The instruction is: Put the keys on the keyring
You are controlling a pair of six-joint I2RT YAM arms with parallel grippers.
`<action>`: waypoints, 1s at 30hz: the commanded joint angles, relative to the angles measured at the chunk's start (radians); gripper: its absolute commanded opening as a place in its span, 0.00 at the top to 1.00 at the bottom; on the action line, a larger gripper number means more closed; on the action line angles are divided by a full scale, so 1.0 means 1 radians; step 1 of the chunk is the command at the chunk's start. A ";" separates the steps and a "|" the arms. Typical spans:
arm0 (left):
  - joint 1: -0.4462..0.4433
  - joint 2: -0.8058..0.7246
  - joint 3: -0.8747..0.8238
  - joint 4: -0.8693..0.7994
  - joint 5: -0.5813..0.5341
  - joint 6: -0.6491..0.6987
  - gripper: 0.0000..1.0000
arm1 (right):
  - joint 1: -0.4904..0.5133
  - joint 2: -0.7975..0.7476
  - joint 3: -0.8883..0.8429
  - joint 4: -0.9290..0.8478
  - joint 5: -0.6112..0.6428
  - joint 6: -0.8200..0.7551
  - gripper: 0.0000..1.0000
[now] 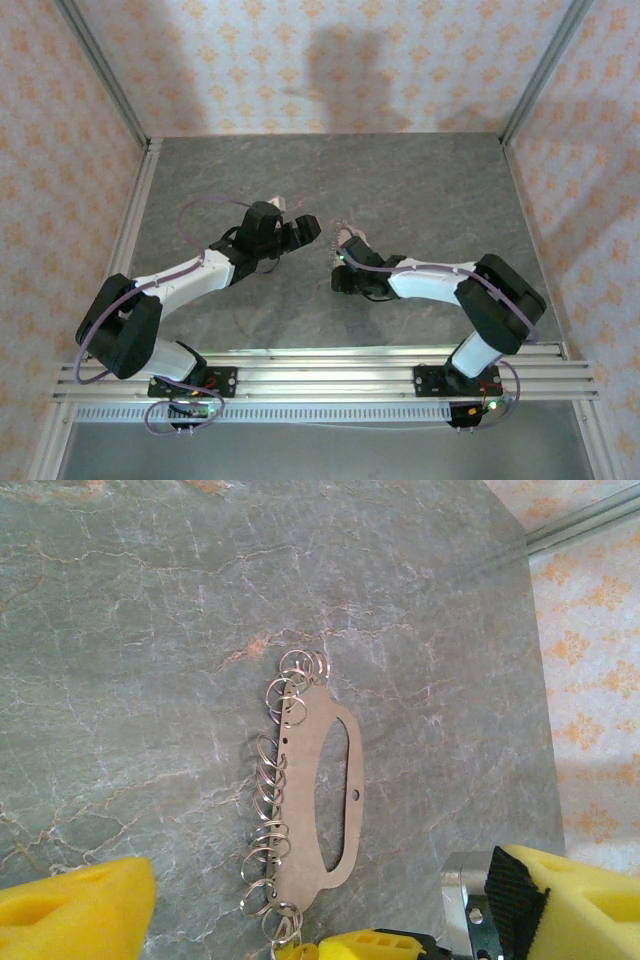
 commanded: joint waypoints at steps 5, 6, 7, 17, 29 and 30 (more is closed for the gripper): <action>-0.007 0.008 0.025 0.007 -0.010 0.012 0.13 | 0.029 0.063 0.032 -0.004 0.068 -0.016 0.63; -0.007 0.005 0.024 0.008 -0.010 0.012 0.13 | 0.029 0.060 0.029 -0.005 0.069 -0.014 0.66; -0.007 0.006 0.024 0.006 -0.010 0.014 0.13 | 0.029 0.056 0.025 -0.006 0.070 -0.013 0.69; -0.007 0.004 0.025 0.010 -0.005 0.013 0.13 | 0.025 -0.047 0.013 -0.101 0.116 -0.059 0.93; -0.013 0.016 0.040 0.017 0.018 0.017 0.13 | -0.118 -0.242 0.049 -0.277 0.031 -0.208 1.00; -0.017 0.021 0.043 0.017 0.020 0.015 0.13 | -0.133 -0.255 0.059 -0.290 0.017 -0.222 1.00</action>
